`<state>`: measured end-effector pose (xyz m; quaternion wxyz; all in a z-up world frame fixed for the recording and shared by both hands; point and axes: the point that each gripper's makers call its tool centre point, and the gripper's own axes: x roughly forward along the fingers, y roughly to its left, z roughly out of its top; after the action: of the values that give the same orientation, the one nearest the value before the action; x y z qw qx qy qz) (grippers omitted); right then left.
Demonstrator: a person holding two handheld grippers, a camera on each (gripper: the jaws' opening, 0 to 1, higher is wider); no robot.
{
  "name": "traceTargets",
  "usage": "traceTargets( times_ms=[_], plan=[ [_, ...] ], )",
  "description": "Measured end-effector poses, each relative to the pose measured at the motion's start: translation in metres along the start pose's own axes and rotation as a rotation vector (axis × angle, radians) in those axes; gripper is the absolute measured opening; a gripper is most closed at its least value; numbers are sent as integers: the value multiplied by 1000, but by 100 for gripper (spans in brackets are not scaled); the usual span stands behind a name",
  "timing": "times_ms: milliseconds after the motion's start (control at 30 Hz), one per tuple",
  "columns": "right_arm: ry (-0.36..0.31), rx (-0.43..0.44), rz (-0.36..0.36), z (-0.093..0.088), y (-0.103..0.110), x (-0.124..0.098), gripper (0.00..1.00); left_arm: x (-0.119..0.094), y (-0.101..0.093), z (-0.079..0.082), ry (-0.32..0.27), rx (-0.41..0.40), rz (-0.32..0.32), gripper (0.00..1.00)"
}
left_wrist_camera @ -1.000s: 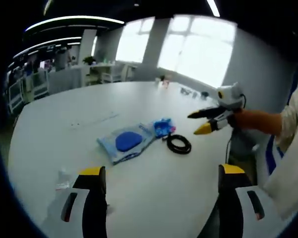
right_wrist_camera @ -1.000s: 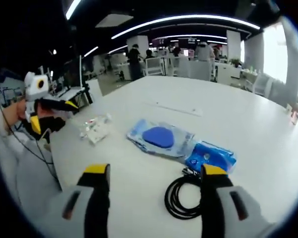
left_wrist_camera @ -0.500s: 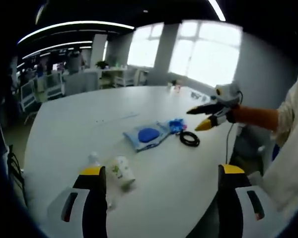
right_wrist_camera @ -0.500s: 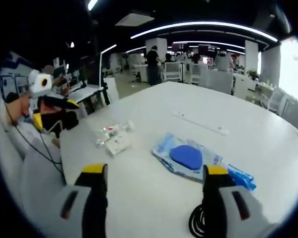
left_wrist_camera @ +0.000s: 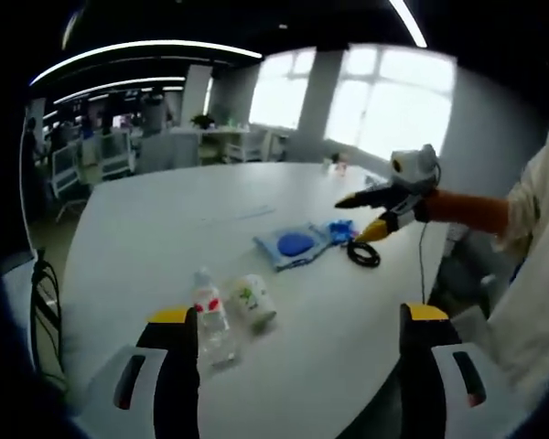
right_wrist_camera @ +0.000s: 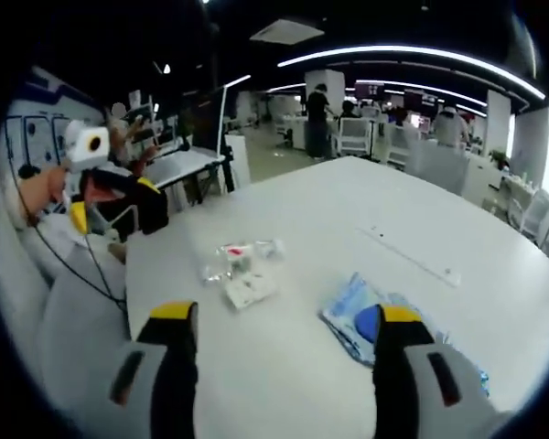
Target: Arrange the tabletop items into an orderly group along one side of the table until the central work area is clear of visible clutter.
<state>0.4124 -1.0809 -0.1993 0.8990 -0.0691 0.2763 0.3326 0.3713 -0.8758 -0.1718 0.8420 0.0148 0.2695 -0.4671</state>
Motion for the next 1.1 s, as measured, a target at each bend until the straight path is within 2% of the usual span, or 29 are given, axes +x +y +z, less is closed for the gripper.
traceTargets(
  times_ms=[167,367,867,1033,1100],
  plan=[
    [11,-38,59,14,8,28,78,-6,9,-4,-4,-22,13,88],
    [36,-83,125,20,15,53,77,-9,19,-10,-2,-42,32,88],
    [109,-152,291,17,20,117,72,-5,39,-25,-1,-109,64,86],
    [164,-172,353,7,19,136,68,-1,49,-26,-8,-127,73,85],
    [167,-179,365,6,18,143,67,1,52,-27,-8,-132,76,84]
  ],
)
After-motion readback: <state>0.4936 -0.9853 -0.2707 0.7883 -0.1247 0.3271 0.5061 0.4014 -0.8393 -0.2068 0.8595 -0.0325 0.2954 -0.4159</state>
